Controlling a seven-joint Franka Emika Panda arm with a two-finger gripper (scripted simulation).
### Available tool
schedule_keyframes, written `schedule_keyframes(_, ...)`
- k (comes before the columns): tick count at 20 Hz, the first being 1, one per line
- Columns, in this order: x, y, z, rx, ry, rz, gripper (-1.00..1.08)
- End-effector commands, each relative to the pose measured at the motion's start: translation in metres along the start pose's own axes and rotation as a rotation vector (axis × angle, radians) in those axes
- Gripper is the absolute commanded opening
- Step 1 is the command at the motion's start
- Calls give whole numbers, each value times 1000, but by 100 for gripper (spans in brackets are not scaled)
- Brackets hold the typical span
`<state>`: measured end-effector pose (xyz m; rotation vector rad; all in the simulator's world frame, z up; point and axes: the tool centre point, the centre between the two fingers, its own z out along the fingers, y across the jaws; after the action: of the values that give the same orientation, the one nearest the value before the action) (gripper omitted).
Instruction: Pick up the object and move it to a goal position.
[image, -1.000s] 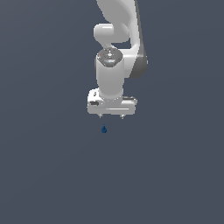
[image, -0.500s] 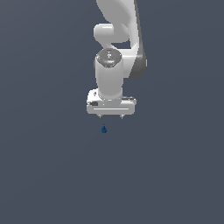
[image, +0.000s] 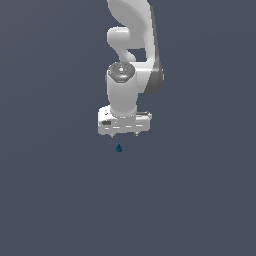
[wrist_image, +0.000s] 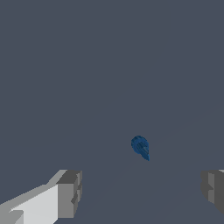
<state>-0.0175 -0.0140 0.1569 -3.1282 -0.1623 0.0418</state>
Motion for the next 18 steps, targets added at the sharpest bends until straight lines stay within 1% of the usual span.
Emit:
schedule_keyframes(1,-1,4,7,-2,2,-50,100)
schedule_keyframes(12,-11,22,42,-12,14,-320,100)
schedule_keyframes(18,-15,28,55,-15,19,-430,100)
